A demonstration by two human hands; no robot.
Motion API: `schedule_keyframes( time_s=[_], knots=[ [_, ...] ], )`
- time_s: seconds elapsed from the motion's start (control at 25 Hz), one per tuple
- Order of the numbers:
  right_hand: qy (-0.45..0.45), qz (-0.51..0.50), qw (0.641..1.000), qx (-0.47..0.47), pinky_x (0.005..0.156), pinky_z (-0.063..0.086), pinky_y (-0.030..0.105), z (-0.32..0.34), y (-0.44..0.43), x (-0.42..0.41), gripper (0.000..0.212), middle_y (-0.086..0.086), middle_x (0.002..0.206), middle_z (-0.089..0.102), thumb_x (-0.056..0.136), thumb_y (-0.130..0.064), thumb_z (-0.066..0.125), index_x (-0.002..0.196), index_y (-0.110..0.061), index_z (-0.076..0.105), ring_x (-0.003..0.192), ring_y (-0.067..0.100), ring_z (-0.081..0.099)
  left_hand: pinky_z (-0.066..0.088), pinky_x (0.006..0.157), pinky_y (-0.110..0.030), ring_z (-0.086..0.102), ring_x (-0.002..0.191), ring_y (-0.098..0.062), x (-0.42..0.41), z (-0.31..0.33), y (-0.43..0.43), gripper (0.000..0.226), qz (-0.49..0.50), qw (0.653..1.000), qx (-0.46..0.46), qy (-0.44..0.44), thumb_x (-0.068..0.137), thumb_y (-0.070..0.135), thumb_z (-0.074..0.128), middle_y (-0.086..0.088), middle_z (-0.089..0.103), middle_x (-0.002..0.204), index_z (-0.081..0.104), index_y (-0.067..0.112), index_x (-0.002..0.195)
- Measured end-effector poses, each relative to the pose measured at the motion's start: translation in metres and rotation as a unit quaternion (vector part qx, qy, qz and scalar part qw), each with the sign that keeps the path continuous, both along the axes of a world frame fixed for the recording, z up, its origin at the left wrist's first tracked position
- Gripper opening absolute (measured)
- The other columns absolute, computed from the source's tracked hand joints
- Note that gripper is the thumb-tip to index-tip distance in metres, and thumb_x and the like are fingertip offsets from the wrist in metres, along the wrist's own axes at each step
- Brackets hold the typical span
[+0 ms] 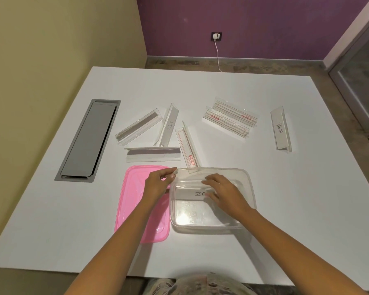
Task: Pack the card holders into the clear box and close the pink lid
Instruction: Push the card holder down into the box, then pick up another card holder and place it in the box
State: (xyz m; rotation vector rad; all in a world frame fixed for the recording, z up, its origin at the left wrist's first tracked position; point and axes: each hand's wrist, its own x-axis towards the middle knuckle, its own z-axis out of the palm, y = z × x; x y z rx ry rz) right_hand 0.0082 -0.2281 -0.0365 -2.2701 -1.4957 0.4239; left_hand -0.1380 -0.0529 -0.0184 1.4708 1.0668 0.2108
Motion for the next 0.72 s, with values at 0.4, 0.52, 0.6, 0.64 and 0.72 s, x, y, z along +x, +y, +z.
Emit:
schedule_keyframes(
  time_s=[0.4, 0.52, 0.6, 0.64, 0.72],
  knots=[
    [-0.239, 0.165, 0.956, -0.049, 0.084, 0.048, 0.045, 0.034, 0.119, 0.069, 0.054, 0.019, 0.129, 0.054, 0.079, 0.017, 0.052, 0.127, -0.007, 0.052, 0.116, 0.034, 0.051, 0.053, 0.094, -0.047, 0.059, 0.114, -0.02, 0.002, 0.001, 0.002, 0.027, 0.005, 1.0, 0.0, 0.006, 0.09, 0.011, 0.06, 0.004, 0.066, 0.107, 0.067, 0.015, 0.116],
    [-0.342, 0.272, 0.886, -0.153, 0.098, 0.04, 0.042, 0.023, 0.145, 0.086, 0.047, 0.019, 0.14, 0.042, 0.089, 0.003, 0.05, 0.133, -0.011, 0.041, 0.127, 0.032, 0.04, 0.051, 0.097, -0.046, 0.06, 0.111, -0.018, 0.002, 0.001, 0.003, 0.026, 0.003, 1.0, 0.002, 0.008, 0.089, 0.009, 0.061, 0.005, 0.067, 0.105, 0.068, 0.013, 0.114],
    [-0.396, 0.306, 0.852, -0.153, 0.102, 0.038, 0.04, 0.018, 0.154, 0.092, 0.041, 0.016, 0.135, 0.046, 0.089, -0.002, 0.054, 0.127, -0.011, 0.046, 0.124, 0.032, 0.042, 0.052, 0.095, -0.043, 0.06, 0.109, -0.016, 0.002, 0.001, 0.003, 0.026, 0.009, 1.0, 0.0, 0.007, 0.089, 0.01, 0.061, 0.001, 0.068, 0.11, 0.068, 0.014, 0.113],
    [-0.426, 0.314, 0.836, -0.143, 0.103, 0.039, 0.039, 0.015, 0.157, 0.093, 0.036, 0.014, 0.131, 0.051, 0.088, -0.005, 0.056, 0.123, -0.013, 0.051, 0.121, 0.03, 0.046, 0.053, 0.095, -0.043, 0.06, 0.108, -0.014, 0.003, 0.001, 0.003, 0.025, 0.009, 1.0, 0.002, 0.008, 0.089, 0.01, 0.062, -0.001, 0.069, 0.112, 0.069, 0.014, 0.113],
    [-0.471, 0.328, 0.811, -0.116, 0.101, 0.043, 0.032, 0.013, 0.159, 0.094, 0.024, 0.005, 0.116, 0.063, 0.085, -0.009, 0.061, 0.105, -0.02, 0.065, 0.109, 0.024, 0.058, 0.052, 0.095, -0.044, 0.06, 0.106, -0.014, 0.004, 0.003, 0.003, 0.025, 0.006, 1.0, 0.004, 0.014, 0.088, 0.01, 0.062, 0.0, 0.068, 0.11, 0.069, 0.014, 0.112]
  ],
)
